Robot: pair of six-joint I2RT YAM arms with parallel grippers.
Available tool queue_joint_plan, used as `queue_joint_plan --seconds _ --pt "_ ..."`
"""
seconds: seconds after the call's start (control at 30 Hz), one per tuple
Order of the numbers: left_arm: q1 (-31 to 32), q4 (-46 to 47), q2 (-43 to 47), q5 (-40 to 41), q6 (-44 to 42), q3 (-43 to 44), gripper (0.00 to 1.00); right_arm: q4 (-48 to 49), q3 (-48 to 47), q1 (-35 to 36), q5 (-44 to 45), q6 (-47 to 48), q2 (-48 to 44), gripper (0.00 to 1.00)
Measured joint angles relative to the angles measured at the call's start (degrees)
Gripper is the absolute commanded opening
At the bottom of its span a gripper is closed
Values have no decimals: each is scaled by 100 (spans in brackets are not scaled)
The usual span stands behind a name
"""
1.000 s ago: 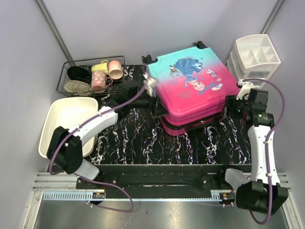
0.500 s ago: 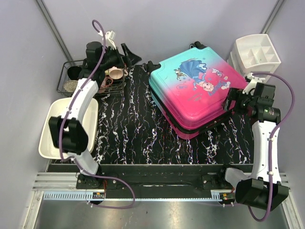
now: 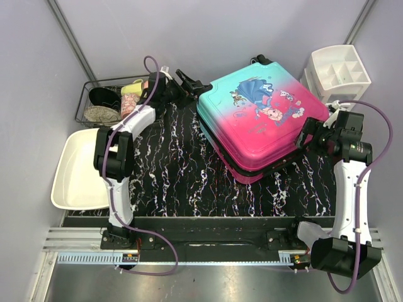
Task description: Open, take out, and arrange the luggage
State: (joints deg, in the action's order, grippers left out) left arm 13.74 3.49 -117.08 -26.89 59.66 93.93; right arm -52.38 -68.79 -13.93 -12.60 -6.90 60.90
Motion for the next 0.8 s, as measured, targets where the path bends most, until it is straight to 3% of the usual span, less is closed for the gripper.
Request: queue_joint_plan --seconds 0.4,0.5,0.53,0.57,0.67,0.8 --pt "221 896 -1036 72 726 782 99 -302 0 0 127 24 -372 96" --pt "234 1040 -1228 70 804 1001 91 -304 24 0 149 24 -374 95" --pt "243 1062 -1259 70 828 1038 86 -310 42 0 151 24 -374 95" --pt "249 1075 -1281 72 839 1060 71 -308 63 0 146 24 -374 94" --pt "251 1134 -1327 44 909 1075 47 -302 164 0 114 22 -358 93" --pt "247 1370 -1290 26 1373 986 6 -251 334 0 22 17 -275 90"
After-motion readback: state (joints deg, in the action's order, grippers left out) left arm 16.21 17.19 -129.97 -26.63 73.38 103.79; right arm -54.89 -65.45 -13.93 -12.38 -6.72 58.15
